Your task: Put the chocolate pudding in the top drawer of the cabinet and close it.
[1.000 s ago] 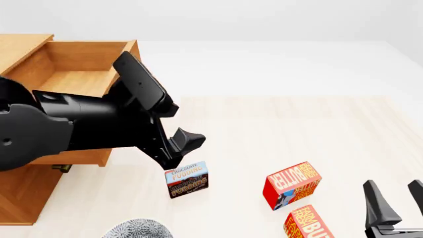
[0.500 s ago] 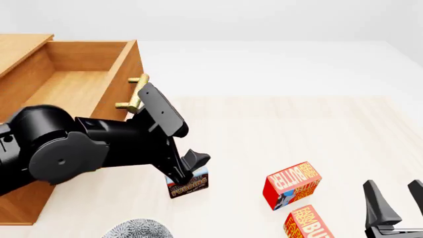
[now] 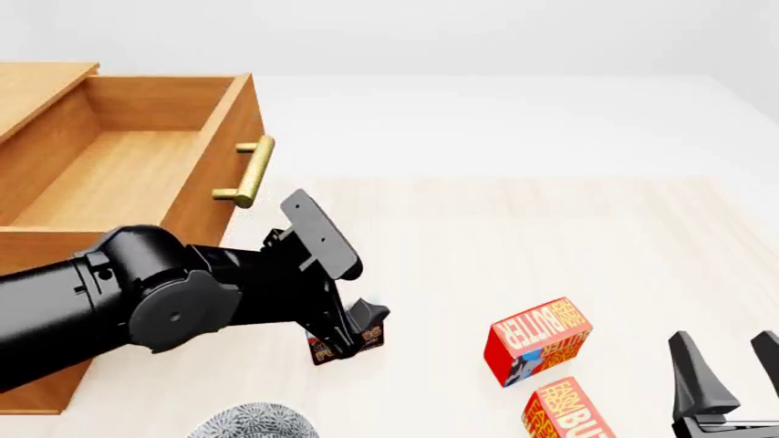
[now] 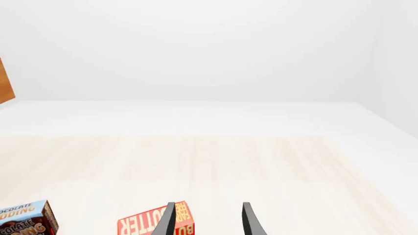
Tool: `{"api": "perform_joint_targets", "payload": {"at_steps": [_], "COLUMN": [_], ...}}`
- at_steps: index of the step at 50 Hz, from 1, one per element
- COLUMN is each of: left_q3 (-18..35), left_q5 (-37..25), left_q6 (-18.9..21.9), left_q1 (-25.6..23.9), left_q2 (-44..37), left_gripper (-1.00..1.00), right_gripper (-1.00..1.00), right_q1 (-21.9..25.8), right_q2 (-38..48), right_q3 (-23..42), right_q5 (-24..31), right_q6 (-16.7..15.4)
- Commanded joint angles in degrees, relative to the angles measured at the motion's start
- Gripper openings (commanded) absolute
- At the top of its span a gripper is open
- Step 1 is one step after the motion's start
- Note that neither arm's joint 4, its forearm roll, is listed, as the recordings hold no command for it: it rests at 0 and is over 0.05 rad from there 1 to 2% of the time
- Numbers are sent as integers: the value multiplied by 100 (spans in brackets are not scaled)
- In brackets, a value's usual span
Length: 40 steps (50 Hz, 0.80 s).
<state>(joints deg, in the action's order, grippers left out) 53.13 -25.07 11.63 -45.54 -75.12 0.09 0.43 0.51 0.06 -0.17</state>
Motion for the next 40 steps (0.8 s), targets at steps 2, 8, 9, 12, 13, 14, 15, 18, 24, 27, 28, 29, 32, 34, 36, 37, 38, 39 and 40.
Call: {"api": "perform_joint_targets", "payload": {"at_steps": [2,8,9,12,13,14,15,18,24,27,28,29,32,34,36,37,38,39,40], "left_q3": [-220,-237,-238,-205,-238,-238,-238,-294,-385,-427,-413,-399,-416,-402,-425,-441,-434,-434,-447], "left_q5": [270,335,335,321,347,348,348,400,530,584,578,570,602,603,646,666,668,668,685], "left_q6": [174,130,153,106,188,178,178,252,336,400,394,369,424,433,506,535,497,497,525], "left_q1": [254,297,339,353,410,407,407,506,594,633,634,616,658,669,738,765,734,734,759], "left_q2": [-172,-232,-227,-249,-245,-250,-250,-285,-407,-445,-455,-467,-484,-499,-515,-523,-549,-550,-555], "left_gripper": [100,100,100,100,100,100,100,100,100,100,100,100,100,100,100,100,100,100,100], "right_gripper": [100,100,100,100,100,100,100,100,100,100,100,100,100,100,100,100,100,100,100], "right_q1": [0,1,1,0,-1,0,0,1,0,0,1,1,-1,0,-1,0,0,0,0], "right_q2": [1,1,-1,-2,1,-2,-2,-2,-1,0,1,0,0,1,0,0,0,0,1], "right_q3": [0,0,0,0,0,0,0,0,0,0,0,0,0,0,0,0,0,0,0], "right_q5": [0,0,0,0,0,0,0,0,0,0,0,0,0,0,0,0,0,0,0], "right_q6": [2,4,-5,-4,5,-6,-6,-4,-1,-3,2,-1,1,1,1,0,0,0,2]}}
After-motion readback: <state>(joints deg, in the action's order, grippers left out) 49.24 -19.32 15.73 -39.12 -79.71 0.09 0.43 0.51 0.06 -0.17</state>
